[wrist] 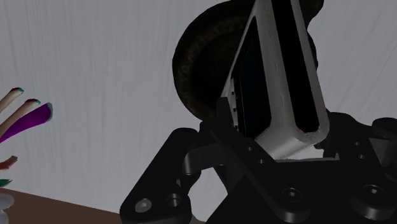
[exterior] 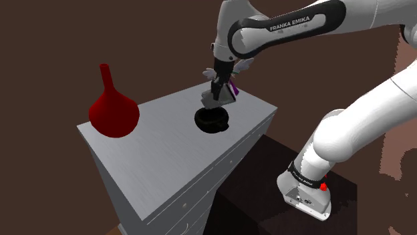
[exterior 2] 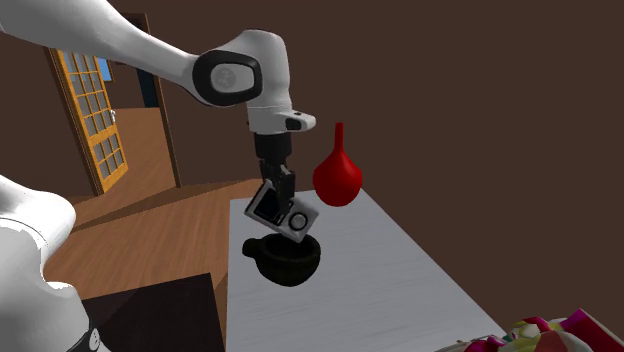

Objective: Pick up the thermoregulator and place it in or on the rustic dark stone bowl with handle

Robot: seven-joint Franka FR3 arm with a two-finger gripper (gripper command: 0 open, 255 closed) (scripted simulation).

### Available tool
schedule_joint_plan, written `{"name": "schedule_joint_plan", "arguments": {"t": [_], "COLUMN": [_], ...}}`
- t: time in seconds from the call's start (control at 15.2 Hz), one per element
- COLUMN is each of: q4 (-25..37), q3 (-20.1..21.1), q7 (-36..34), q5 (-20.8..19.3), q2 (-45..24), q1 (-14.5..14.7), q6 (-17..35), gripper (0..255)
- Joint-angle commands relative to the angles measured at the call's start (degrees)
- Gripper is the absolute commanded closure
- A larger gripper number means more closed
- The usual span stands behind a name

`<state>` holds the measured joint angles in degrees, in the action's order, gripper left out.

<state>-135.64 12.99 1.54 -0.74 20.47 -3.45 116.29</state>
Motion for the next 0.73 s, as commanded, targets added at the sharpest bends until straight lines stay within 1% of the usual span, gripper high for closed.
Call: {"name": "schedule_joint_plan", "arguments": {"t": [0.0, 0.33, 0.4, 0.66], "q4": [-1.2, -3.8, -4.7, -4.7], "q3": [0.2, 0.5, 0.6, 0.6], "q7": [-0.2, -0.8, -1.0, -1.0], "q5": [-0.1, -0.4, -0.5, -0.5], "q2": [-0.5, -2.0, -2.6, -2.6], "q1": [0.0, -0.1, -0.1, -0.1], "q6": [1.7, 5.8, 7.3, 7.3], "gripper": [255, 255, 255, 255]}}
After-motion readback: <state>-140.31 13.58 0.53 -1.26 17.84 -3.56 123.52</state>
